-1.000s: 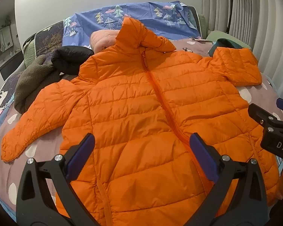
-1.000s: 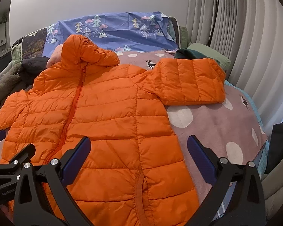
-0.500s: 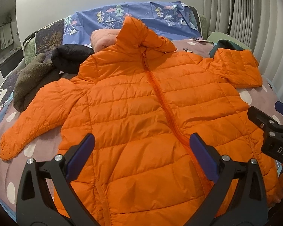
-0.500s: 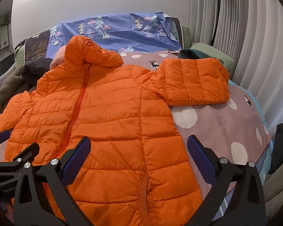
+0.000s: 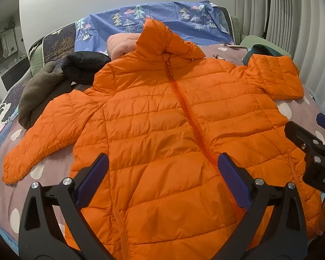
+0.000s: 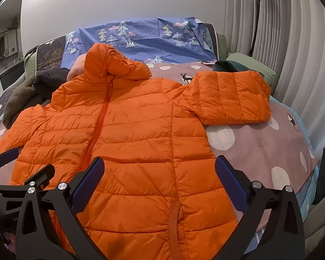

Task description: Fold large clothes

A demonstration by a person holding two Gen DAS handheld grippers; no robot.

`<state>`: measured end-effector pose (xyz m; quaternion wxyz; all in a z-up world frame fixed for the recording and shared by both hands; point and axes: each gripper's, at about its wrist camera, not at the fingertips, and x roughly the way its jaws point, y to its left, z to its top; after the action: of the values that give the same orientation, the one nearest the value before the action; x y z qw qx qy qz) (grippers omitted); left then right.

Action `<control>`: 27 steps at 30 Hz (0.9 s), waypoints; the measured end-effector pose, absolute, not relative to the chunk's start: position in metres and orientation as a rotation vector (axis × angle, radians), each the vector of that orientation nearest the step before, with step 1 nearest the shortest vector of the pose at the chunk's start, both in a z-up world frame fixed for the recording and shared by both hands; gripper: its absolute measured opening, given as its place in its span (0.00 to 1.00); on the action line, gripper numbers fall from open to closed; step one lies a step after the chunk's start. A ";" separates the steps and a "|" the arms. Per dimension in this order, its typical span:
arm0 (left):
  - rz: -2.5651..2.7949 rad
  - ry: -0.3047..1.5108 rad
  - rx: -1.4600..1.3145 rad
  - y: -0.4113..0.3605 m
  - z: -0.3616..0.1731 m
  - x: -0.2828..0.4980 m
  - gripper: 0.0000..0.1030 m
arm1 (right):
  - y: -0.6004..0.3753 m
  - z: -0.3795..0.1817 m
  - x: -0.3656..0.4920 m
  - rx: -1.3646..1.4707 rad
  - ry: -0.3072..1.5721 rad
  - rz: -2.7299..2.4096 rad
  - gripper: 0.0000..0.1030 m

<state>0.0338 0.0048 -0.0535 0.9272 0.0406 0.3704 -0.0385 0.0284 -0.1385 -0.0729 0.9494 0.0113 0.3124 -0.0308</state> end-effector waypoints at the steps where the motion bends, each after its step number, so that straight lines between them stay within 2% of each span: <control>1: -0.079 0.762 0.081 0.005 -0.054 0.034 0.98 | -0.138 -0.073 0.028 0.023 0.637 -0.059 0.99; 27: -0.077 0.800 0.063 0.008 -0.062 0.038 0.98 | -0.133 -0.075 0.031 0.032 0.648 -0.010 0.99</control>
<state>0.0380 0.0081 -0.0619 0.9199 0.0308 0.3891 -0.0374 0.0305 -0.1335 -0.0749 0.9478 0.0156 0.3185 -0.0050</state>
